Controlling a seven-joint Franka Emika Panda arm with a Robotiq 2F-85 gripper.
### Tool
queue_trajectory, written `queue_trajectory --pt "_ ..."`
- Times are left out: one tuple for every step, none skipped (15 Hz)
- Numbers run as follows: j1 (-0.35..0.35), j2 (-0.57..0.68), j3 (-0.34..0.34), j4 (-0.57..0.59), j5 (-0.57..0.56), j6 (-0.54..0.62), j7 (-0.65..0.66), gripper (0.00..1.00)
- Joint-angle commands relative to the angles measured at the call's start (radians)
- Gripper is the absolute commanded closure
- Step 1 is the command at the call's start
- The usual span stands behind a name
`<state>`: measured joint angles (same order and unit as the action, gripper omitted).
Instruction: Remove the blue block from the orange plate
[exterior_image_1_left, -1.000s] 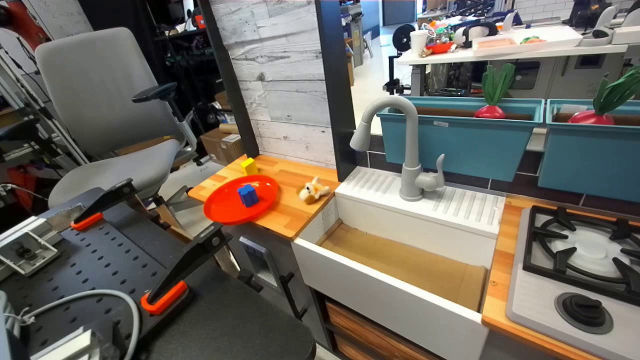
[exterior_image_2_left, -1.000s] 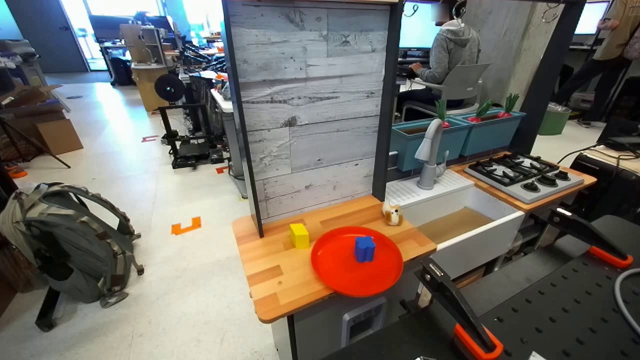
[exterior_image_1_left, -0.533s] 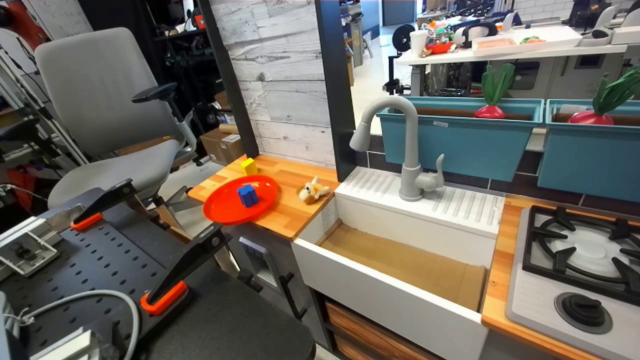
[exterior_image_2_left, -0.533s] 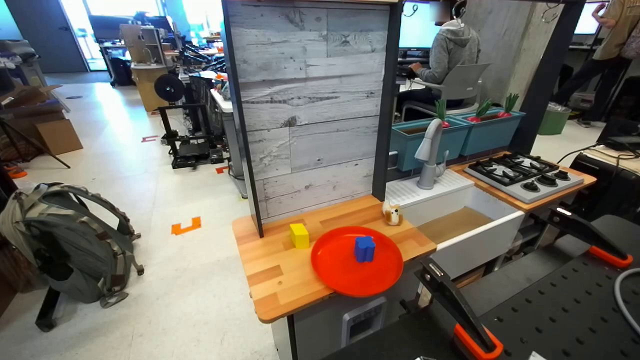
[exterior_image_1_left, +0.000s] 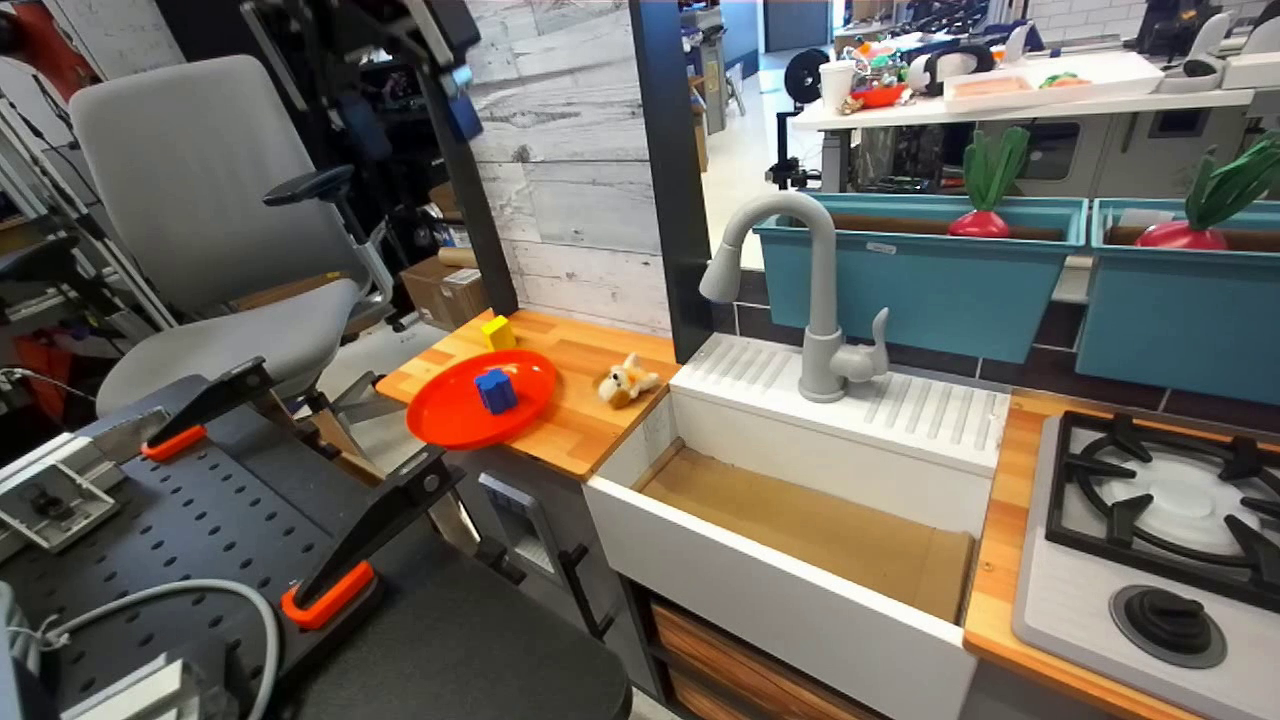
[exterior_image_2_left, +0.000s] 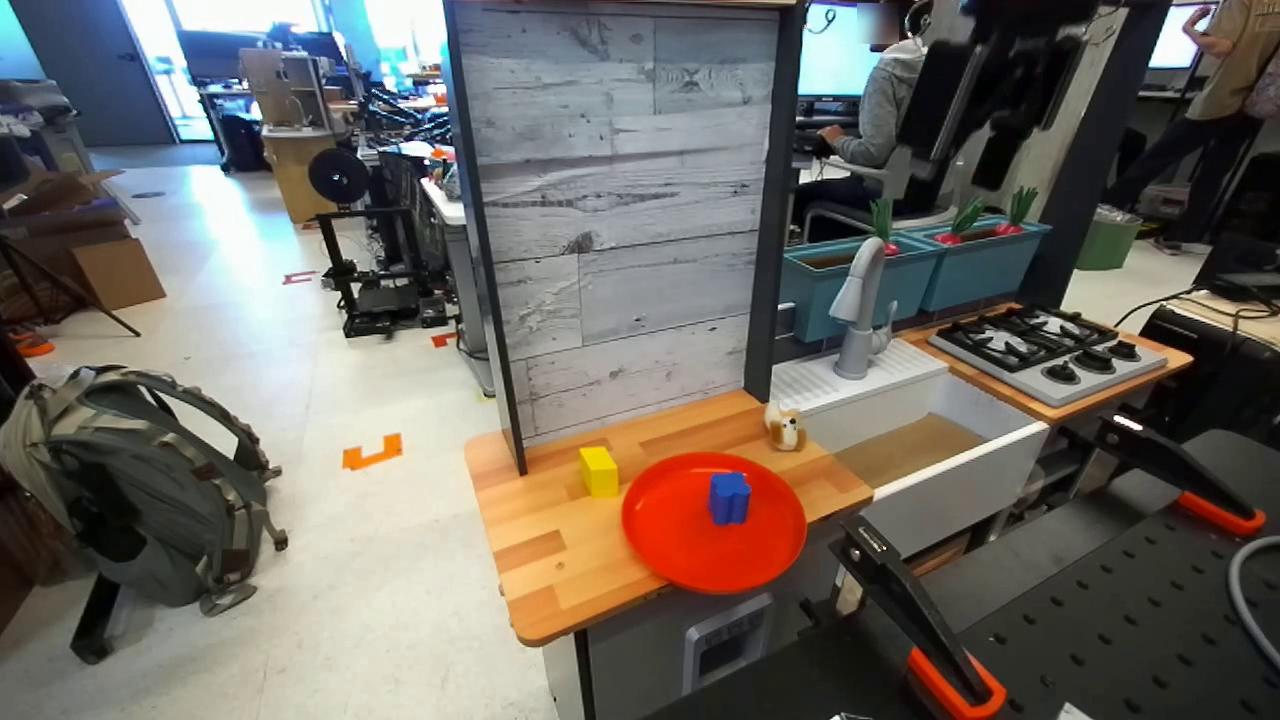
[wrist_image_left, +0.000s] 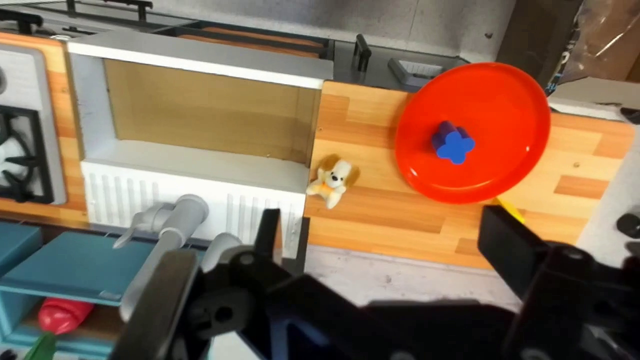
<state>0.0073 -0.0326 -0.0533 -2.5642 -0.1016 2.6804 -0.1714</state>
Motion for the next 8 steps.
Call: queue_trajectory --pt "0.013 0.248 0.048 0.084 0.128 0.081 -0.083 0.0" --pt "0.005 0.308 0.074 0.109 0.158 0.085 -0.101 0.0" --pt "-0.006 0.368 0.1 0.136 0.176 0.087 -0.111 0.0" --pt "-0.02 0.426 0.128 0.17 0.194 0.078 -0.126 0.0" --pt "-0.032 0.478 0.151 0.203 0.201 0.064 -0.13 0.0" --pt "-0.035 0.537 0.162 0.239 0.191 0.061 -0.119 0.0" --pt "-0.033 0.587 0.166 0.275 0.174 0.064 -0.103 0.0" --pt "-0.033 0.631 0.171 0.308 0.166 0.064 -0.096 0.0"
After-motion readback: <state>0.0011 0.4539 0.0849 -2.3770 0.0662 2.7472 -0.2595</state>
